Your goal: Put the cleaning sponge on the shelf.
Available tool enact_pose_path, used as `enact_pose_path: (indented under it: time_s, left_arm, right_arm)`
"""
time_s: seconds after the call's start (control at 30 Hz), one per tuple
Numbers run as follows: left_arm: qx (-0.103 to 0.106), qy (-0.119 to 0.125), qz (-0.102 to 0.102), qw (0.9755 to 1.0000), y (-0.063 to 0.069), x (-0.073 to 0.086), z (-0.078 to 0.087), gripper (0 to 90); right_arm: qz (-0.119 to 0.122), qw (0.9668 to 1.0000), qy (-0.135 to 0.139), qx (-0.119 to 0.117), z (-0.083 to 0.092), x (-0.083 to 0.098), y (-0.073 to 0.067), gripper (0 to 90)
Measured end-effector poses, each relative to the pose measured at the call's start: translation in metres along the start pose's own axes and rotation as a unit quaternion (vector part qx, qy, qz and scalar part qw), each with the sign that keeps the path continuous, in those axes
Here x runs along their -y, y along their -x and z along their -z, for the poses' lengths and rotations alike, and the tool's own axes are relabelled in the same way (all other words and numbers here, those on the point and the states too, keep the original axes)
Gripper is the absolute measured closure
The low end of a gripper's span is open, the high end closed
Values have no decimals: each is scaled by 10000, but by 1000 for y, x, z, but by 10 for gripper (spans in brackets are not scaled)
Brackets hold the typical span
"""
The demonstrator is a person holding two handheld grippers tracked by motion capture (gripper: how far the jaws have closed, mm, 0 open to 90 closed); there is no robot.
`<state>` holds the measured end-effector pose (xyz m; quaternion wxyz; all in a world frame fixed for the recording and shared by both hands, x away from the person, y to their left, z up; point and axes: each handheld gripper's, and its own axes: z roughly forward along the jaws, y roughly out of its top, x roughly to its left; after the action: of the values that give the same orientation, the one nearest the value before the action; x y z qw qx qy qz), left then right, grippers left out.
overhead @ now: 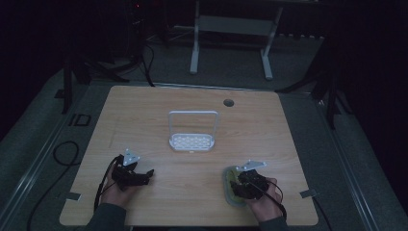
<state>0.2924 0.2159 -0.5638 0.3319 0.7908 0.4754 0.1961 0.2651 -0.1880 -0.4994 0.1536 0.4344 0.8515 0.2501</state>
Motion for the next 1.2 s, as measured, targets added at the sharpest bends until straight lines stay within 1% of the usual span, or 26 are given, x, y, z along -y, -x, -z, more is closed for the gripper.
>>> enact_pose_path:
  time_s: [0.07,0.23,0.3,0.4,0.47,0.6,0.63,0.67,0.7,0.73,0.8,0.83,0.87,0.9,0.93,0.97,1.0,1.03,1.07,1.1,1.2]
  left_arm:
    - [0,-1,-3,10000,0,0,0,133]
    - [-1,-1,-1,10000,0,0,0,133]
    - [-1,-2,-2,10000,0,0,0,133]
    - [-1,0,-1,10000,0,0,0,132]
    - [0,0,0,10000,0,0,0,132]
    - [-1,0,-1,10000,0,0,0,132]
    - [-1,1,1,10000,0,0,0,132]
    - [-1,1,1,10000,0,0,0,132]
    - [-1,-1,0,10000,0,0,0,132]
    - [-2,0,0,10000,0,0,0,132]
    - [-1,1,1,10000,0,0,0,132]
    - [-2,0,-1,10000,0,0,0,132]
    - [-1,0,0,10000,0,0,0,133]
    - [-2,-2,-3,10000,0,0,0,133]
    - [-1,0,0,10000,0,0,0,132]
    - [-1,0,0,10000,0,0,0,132]
    - [-1,-1,-1,10000,0,0,0,132]
    - [-1,-1,-1,10000,0,0,0,132]
    - [-1,0,1,10000,0,0,0,133]
    - [-1,-1,0,10000,0,0,0,133]
    - [0,-1,0,10000,0,0,0,132]
  right_arm:
    - [62,9999,-120,-26,-1,-3,1,548]
    - [169,9994,-284,-99,-2,-9,5,580]
    - [228,9989,-383,-134,-2,-12,8,612]
    - [268,9985,-430,-200,-2,-14,9,629]
    - [360,9976,-528,-261,-2,-17,12,642]
    - [450,9966,-620,-314,-3,-20,14,652]
    - [531,9956,-694,-342,-3,-23,15,659]
    - [531,9956,-694,-342,-3,-23,15,659]
    - [593,9951,-706,-360,-3,-23,15,659]
    - [690,9938,-792,-367,-3,-26,14,662]
    - [715,9933,-824,-377,-3,-26,14,665]
    - [851,9914,-918,-388,-4,-29,13,671]
    - [901,9906,-945,-395,-4,-29,13,675]
    - [901,9906,-945,-395,-4,-29,13,675]
    - [1009,9888,-1025,-406,-5,-32,13,682]
    - [1045,9880,-1062,-394,-5,-33,12,691]
    - [1045,9880,-1062,-394,-5,-33,12,691]
    - [1115,9869,-1094,-396,-5,-34,12,699]
    - [1241,9846,-1163,-407,-5,-36,12,706]
    - [1241,9846,-1163,-407,-5,-36,12,706]
    - [1467,9808,-1217,-405,-5,-39,10,709]
